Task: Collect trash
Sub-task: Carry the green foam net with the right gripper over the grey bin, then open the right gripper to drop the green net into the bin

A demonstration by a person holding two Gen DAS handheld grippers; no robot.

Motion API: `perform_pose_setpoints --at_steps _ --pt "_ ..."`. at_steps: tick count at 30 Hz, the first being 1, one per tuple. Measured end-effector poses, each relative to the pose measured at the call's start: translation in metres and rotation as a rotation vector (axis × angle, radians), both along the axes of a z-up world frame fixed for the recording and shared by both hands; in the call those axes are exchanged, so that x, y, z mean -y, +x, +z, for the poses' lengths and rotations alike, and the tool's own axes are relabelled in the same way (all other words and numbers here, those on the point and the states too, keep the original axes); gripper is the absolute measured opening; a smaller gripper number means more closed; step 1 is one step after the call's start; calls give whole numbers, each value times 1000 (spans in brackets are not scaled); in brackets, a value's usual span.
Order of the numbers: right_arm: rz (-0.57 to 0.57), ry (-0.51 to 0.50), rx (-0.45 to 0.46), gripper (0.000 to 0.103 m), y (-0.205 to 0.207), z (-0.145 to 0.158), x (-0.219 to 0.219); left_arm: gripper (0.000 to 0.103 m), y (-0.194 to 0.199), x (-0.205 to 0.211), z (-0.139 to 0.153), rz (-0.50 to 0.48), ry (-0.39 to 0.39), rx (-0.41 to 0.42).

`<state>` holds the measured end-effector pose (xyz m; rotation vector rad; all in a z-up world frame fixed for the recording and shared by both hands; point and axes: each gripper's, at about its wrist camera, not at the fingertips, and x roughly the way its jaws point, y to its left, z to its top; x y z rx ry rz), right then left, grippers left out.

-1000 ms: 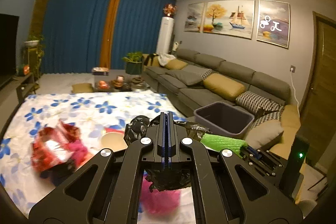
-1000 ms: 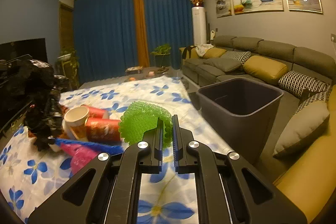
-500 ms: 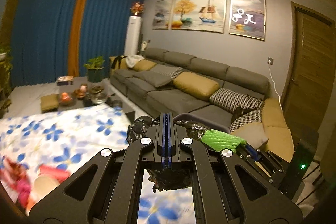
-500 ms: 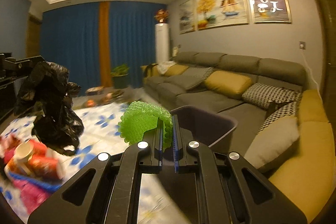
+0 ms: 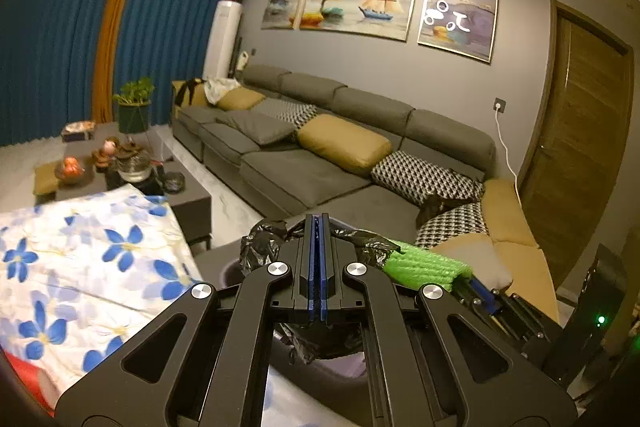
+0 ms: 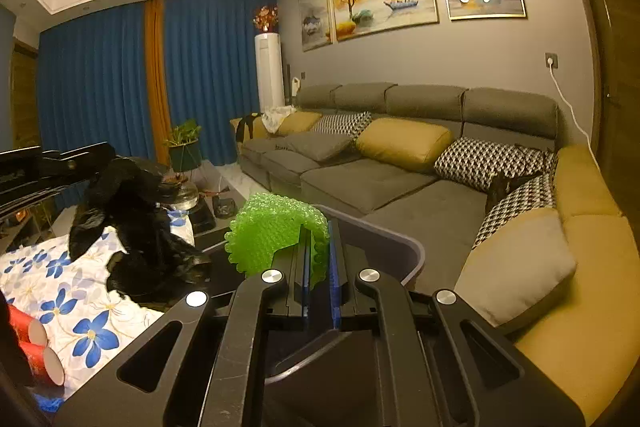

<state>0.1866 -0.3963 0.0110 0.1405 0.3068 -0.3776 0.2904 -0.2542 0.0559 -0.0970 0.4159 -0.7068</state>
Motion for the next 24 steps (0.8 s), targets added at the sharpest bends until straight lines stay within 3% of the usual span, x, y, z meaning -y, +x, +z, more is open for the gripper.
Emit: perform_pose_setpoints --at_steps 16,20,21,23,24 --pt "-7 29 -59 11 35 -16 15 1 42 36 -31 -32 13 -102" --pt "1 29 -71 29 40 -18 16 1 50 38 -34 -27 -2 -138" --pt "1 30 -74 30 41 -18 17 1 53 38 -35 -24 -2 -147" --pt "3 31 -80 30 42 -20 16 7 57 38 -40 -12 10 -158" --pt "7 33 -82 31 42 -21 16 18 59 38 -42 -21 9 -171"
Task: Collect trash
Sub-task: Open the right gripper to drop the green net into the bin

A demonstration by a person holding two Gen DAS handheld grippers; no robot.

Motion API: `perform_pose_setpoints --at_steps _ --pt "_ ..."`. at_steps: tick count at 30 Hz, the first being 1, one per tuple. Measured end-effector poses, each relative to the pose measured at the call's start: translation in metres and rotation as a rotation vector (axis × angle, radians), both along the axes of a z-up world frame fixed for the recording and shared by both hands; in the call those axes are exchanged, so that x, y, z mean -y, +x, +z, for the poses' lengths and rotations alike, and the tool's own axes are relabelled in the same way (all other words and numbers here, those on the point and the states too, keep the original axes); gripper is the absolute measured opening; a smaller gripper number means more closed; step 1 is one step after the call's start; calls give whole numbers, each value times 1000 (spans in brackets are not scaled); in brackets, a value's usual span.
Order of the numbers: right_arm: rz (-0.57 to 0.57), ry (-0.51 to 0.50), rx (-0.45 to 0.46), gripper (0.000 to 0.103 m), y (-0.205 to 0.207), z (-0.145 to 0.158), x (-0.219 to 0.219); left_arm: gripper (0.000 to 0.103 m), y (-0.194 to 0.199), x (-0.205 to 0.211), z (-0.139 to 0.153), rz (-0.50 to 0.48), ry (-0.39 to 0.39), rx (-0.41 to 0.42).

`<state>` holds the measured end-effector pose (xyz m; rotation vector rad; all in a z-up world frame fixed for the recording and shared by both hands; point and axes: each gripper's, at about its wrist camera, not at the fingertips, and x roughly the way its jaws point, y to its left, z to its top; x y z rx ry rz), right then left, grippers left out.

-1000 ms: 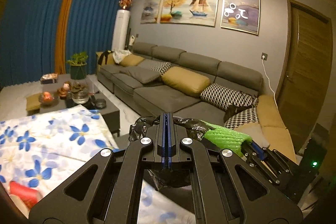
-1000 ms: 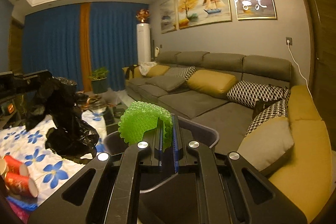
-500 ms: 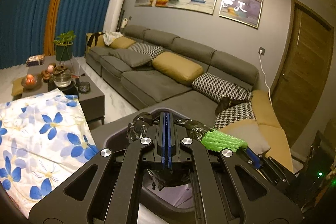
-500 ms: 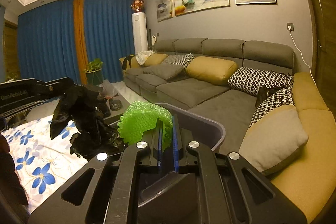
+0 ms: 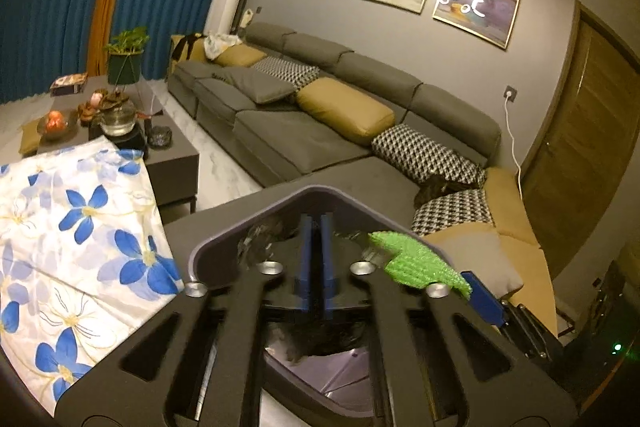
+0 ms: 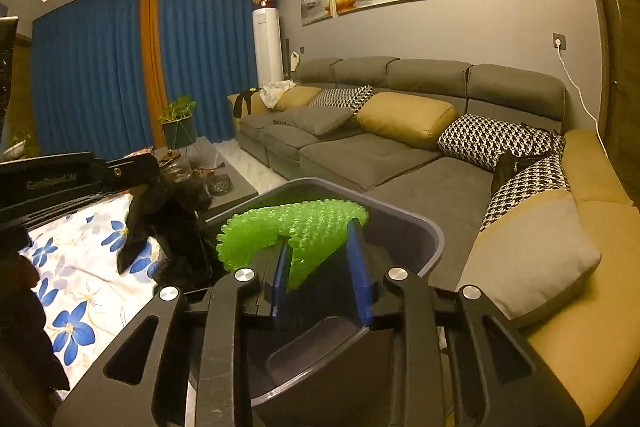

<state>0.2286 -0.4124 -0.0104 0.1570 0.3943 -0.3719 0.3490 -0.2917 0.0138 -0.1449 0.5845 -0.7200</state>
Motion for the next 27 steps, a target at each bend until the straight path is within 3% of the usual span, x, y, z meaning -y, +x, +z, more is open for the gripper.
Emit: perform_pose_setpoints --at_steps 1,3,7,10,14,27 --pt "3 2 0 33 0 0 1 37 0 -1 -2 -3 -3 -6" --pt "9 -4 -1 36 1 -1 0 64 -2 -6 -4 18 -9 5" --pt "12 -6 -7 47 3 -2 0 83 -3 -21 -2 88 -12 15" --pt "7 -5 -18 50 3 -4 0 88 -10 -33 4 146 -1 42" --pt "-2 -12 -39 61 2 -8 -2 88 -21 -46 10 192 34 54" --pt "-21 -38 -194 72 -10 -43 -10 89 -92 -110 37 309 30 127"
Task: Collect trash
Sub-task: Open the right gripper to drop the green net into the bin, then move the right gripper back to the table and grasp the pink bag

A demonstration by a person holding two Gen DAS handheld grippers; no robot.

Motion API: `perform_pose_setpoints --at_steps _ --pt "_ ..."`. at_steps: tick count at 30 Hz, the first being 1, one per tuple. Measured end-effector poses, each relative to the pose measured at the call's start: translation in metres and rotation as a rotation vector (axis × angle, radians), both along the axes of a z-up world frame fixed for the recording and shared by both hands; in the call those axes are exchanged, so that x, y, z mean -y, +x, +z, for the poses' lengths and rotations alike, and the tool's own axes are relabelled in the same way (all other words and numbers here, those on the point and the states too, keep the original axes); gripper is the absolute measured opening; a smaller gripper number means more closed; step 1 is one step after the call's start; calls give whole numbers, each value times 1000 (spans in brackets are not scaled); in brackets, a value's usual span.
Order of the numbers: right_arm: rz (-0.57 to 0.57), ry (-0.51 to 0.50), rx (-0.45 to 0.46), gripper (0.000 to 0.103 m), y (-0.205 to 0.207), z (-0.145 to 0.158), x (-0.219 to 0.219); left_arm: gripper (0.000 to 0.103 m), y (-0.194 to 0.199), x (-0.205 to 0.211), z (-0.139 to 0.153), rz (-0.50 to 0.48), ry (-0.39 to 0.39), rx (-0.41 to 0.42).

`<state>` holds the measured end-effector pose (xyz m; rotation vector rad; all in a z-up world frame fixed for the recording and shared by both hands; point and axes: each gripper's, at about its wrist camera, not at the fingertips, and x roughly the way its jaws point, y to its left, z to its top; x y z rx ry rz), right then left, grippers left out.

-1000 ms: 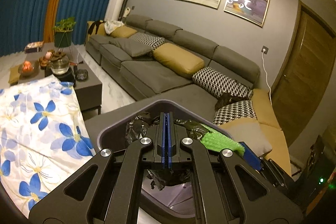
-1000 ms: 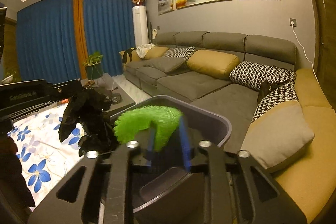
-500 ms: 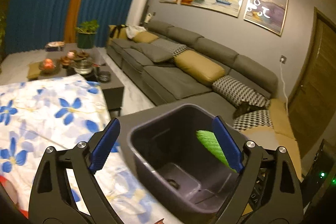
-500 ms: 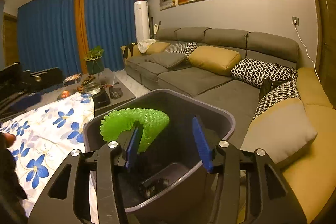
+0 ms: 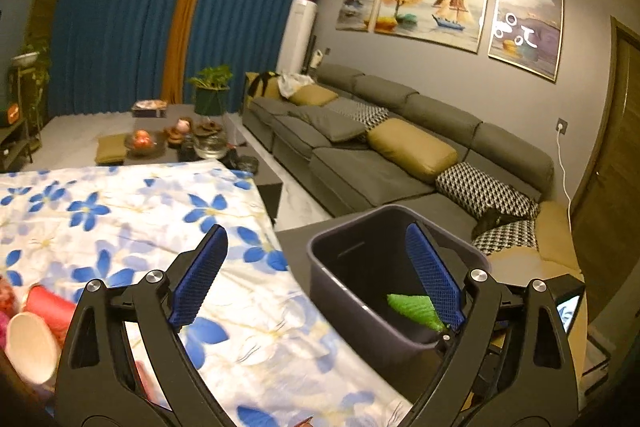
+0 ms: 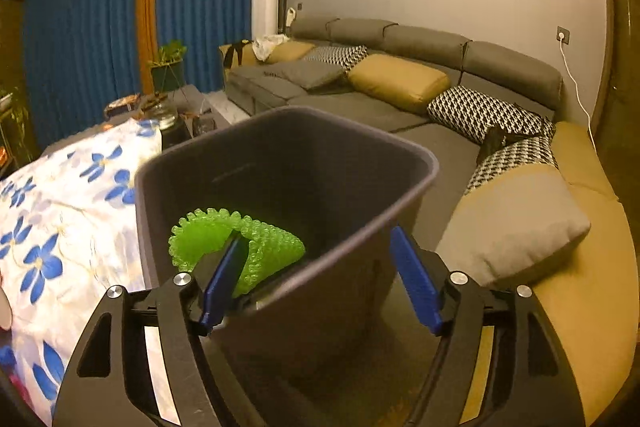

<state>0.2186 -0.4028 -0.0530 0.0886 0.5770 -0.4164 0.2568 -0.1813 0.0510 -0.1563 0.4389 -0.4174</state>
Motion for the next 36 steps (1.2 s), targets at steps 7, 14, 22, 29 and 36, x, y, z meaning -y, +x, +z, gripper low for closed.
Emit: perform_pose_setpoints --at_steps 7,14,22,29,36 --pt "-9 -8 -13 78 -14 -4 -3 90 -42 -42 0 60 -8 27" --pt "-5 2 6 79 -23 4 -7 91 -78 -89 -7 150 -10 31" --pt "7 -13 47 81 -29 20 -16 91 -106 -128 -23 240 28 41" --pt "47 -35 111 81 -49 34 -39 91 -129 -170 -38 347 82 61" --pt "198 5 173 81 -79 44 -93 91 -152 -218 -49 452 99 50"
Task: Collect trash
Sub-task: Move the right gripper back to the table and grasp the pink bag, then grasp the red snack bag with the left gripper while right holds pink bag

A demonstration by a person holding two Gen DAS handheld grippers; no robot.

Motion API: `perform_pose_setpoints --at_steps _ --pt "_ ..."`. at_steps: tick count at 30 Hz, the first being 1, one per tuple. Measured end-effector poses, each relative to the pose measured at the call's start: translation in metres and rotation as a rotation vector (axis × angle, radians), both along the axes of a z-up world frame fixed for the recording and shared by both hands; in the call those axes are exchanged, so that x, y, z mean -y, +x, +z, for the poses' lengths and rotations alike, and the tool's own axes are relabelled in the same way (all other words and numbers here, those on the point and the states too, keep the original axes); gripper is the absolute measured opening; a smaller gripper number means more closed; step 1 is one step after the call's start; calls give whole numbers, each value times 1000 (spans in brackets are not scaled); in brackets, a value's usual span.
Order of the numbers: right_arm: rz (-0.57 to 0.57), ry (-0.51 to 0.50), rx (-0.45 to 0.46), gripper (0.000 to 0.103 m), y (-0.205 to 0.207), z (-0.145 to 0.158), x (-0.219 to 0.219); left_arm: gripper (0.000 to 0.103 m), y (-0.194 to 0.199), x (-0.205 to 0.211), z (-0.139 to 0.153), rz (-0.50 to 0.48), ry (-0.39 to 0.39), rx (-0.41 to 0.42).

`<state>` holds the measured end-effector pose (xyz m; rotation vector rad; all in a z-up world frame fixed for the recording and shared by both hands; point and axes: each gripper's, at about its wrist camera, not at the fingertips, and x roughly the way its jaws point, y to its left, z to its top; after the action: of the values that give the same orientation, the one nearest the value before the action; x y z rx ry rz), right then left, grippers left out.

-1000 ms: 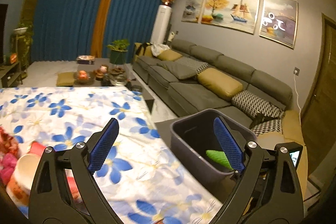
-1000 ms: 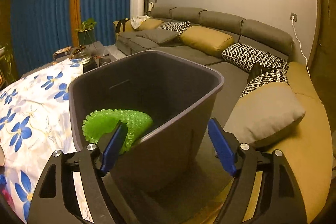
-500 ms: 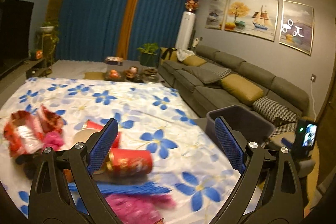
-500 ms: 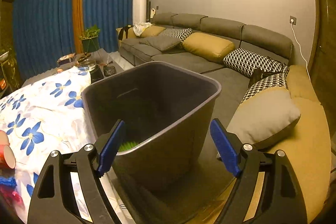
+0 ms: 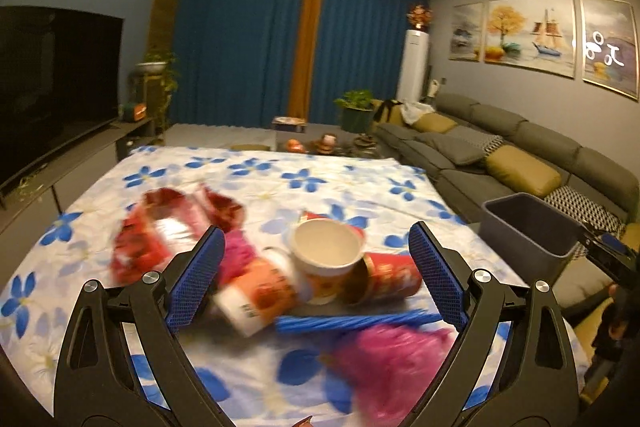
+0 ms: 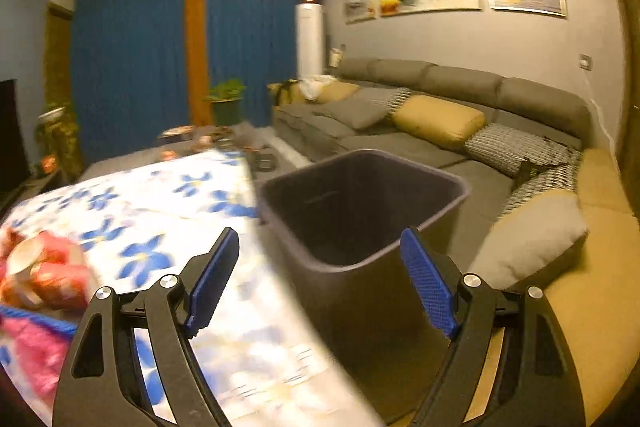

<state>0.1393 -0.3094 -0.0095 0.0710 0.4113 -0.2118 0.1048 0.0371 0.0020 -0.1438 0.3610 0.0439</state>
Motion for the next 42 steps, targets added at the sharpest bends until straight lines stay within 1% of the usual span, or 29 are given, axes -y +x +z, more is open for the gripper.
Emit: perform_pose_setpoints --at_steps 1,4,11,13,15,16,21,24,25,30,32,33,34,37,39,42 --pt "23 4 3 81 -3 0 -8 91 -2 -5 -1 14 1 0" --pt "144 21 -7 81 -17 -4 -48 91 -11 -19 -4 47 6 -3" --pt "395 23 -46 80 -35 -19 -133 91 -32 -38 -8 79 5 5" --pt "433 23 -59 80 -40 -22 -147 91 -37 -45 -8 92 7 12" --pt "470 22 -84 76 -41 -26 -164 91 -43 -53 -8 109 8 22" --pt "483 16 -94 72 -41 -28 -172 91 -46 -55 -8 116 7 25" --pt "523 -5 -141 65 -39 -37 -194 91 -52 -67 -11 132 8 24" --pt "536 -14 -162 60 -38 -42 -203 91 -51 -70 -14 123 0 21" --pt "538 -16 -166 57 -37 -44 -206 91 -51 -71 -15 116 -4 19" --pt "532 -21 -220 37 -30 -54 -211 90 -48 -70 -21 89 -12 13" --pt "538 -19 -228 22 -30 -55 -211 89 -46 -70 -23 81 -16 4" --pt "538 -22 -230 18 -30 -56 -210 88 -46 -69 -24 78 -18 1" --pt "540 -25 -231 13 -30 -56 -211 86 -45 -68 -26 73 -20 -3" --pt "543 -29 -217 8 -33 -55 -208 82 -42 -66 -29 54 -19 -15" --pt "541 -23 -204 8 -36 -53 -204 78 -40 -64 -31 42 -17 -25" --pt "533 -15 -181 7 -43 -47 -196 73 -36 -67 -33 53 -17 -36"
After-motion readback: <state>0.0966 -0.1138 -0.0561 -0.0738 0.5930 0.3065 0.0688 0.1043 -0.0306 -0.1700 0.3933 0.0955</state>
